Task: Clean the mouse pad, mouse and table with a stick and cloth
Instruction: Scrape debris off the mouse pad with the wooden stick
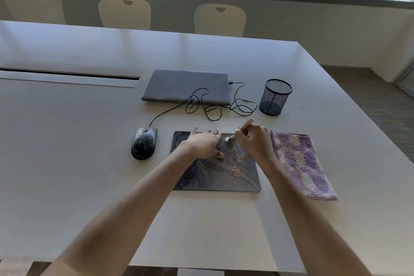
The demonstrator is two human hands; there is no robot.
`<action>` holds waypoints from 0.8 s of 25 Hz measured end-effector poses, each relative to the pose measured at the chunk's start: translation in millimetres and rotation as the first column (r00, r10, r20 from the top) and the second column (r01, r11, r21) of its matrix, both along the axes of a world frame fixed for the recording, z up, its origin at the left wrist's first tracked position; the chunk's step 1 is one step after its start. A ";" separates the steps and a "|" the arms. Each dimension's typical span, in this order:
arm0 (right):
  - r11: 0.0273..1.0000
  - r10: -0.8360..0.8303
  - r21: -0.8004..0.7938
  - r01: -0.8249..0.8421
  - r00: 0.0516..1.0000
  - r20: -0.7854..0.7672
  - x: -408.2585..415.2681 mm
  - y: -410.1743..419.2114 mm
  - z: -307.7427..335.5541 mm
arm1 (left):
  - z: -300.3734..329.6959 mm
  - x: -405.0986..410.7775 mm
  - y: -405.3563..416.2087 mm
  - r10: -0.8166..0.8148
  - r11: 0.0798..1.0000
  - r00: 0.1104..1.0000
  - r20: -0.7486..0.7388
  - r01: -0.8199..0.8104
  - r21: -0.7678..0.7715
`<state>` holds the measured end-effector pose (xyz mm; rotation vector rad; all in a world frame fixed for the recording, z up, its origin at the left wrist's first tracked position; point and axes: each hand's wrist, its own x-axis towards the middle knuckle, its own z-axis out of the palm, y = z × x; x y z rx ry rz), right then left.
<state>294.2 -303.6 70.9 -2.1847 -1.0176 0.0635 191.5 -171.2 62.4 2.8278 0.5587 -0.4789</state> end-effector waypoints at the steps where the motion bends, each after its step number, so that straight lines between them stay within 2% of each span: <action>1: 1.000 0.012 -0.015 -0.012 1.000 -0.009 -3.1 -4.5 -4.7 | -0.7 -0.3 0.5 -0.001 1.000 1.000 0.001 0.001 0.000; 4: 0.997 0.037 -0.065 -0.035 0.999 0.021 -6.5 -24.3 -8.6 | -2.6 -0.8 0.7 0.003 1.000 1.000 0.001 -0.003 0.001; 8: 0.999 0.016 0.041 -0.017 1.000 0.008 4.4 -14.9 4.8 | -1.7 1.2 0.1 -0.006 1.000 1.000 0.000 0.006 0.003; 10: 0.998 -0.027 0.050 0.025 0.998 0.048 7.2 -6.8 5.5 | -1.3 1.5 0.1 -0.007 1.000 1.000 0.006 0.007 0.000; 13: 0.999 -0.006 -0.034 0.009 0.996 0.087 3.8 -13.4 -4.5 | -1.9 0.6 0.3 -0.003 1.000 1.000 0.001 0.003 0.007; 16: 0.995 0.051 -0.090 -0.046 0.997 0.050 4.3 -28.1 -3.9 | -1.6 0.9 -0.5 0.000 1.000 1.000 -0.011 0.001 0.018; 20: 0.999 -0.007 0.034 0.006 0.999 0.037 10.4 -12.7 6.5 | -0.3 2.0 -2.4 -0.002 1.000 1.000 -0.012 0.002 0.023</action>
